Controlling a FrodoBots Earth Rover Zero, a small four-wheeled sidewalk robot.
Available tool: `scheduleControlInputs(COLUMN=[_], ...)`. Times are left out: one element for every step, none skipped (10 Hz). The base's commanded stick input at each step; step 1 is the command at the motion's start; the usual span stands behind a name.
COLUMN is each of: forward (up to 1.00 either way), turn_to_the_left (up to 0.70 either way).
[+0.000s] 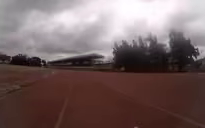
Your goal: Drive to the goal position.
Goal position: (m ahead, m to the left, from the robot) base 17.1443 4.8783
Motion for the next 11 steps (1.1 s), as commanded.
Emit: scheduleControlInputs(forward=[0.7,0.7,0.7,0.7,0.7,0.7,0.7,0.7,0.7,0.7,0.7], turn_to_the_left=[-0.35,-0.35,-0.35,-0.35,-0.31,-0.12,0.0,0.0,0.0,0.0,0.0])
